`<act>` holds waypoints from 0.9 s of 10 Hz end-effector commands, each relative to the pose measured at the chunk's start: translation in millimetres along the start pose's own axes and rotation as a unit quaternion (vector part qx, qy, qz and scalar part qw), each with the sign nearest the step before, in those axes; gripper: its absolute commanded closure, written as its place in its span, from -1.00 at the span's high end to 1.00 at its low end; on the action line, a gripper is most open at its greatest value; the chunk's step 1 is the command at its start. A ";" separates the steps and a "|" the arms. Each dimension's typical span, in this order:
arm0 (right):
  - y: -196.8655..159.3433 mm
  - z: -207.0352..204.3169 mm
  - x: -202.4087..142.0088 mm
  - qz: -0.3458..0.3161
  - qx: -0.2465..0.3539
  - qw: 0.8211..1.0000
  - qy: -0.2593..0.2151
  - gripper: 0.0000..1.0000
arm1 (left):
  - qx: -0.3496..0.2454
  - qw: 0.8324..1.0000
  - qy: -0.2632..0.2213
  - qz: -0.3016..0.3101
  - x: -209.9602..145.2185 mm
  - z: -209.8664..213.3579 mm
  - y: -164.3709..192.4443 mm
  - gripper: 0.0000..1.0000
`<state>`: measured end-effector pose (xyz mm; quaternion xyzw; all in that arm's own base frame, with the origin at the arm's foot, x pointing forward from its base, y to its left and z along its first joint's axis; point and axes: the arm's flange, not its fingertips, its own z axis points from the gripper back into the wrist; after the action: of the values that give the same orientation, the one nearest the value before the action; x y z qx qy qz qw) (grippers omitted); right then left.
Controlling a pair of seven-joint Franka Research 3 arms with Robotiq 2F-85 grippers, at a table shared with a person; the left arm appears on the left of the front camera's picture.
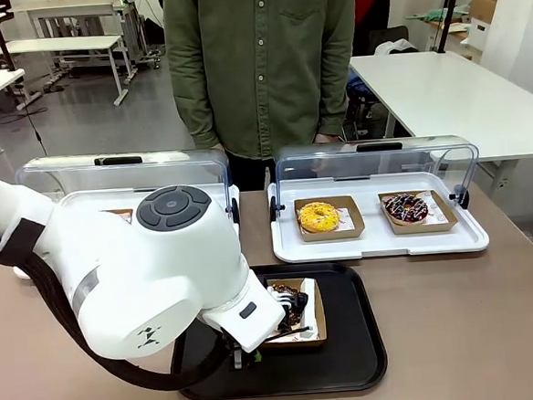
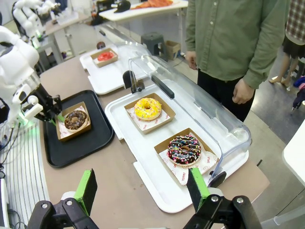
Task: Move the second donut from the left to the tray.
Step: Pick up the Paper togo box containing the Donut indicated by the person and place it on the Handle tray.
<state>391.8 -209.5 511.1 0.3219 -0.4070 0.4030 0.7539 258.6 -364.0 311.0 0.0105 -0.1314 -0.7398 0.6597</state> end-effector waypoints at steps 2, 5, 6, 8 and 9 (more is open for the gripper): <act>2.4 -1.9 2.2 0.005 -0.001 1.000 -0.013 1.00 | 0.010 1.000 0.007 0.003 -0.8 29.4 4.5 1.00; 2.4 -1.9 2.2 0.005 -0.001 1.000 -0.013 1.00 | 0.004 1.000 -0.011 -0.003 -3.6 59.0 16.5 1.00; 2.4 -1.9 2.2 0.005 -0.001 1.000 -0.013 1.00 | 0.001 1.000 -0.012 -0.009 -2.3 65.6 17.5 1.00; 2.4 -1.9 2.2 0.005 -0.001 1.000 -0.013 1.00 | -0.008 1.000 -0.010 -0.015 -1.7 71.4 18.0 1.00; 2.4 -1.9 2.2 0.005 -0.001 1.000 -0.013 1.00 | 0.003 1.000 -0.010 -0.015 -0.6 73.6 16.6 1.00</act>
<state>391.8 -209.5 511.1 0.3221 -0.4069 0.4031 0.7538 262.4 -356.5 379.0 0.0134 -0.1421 -0.7443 0.6524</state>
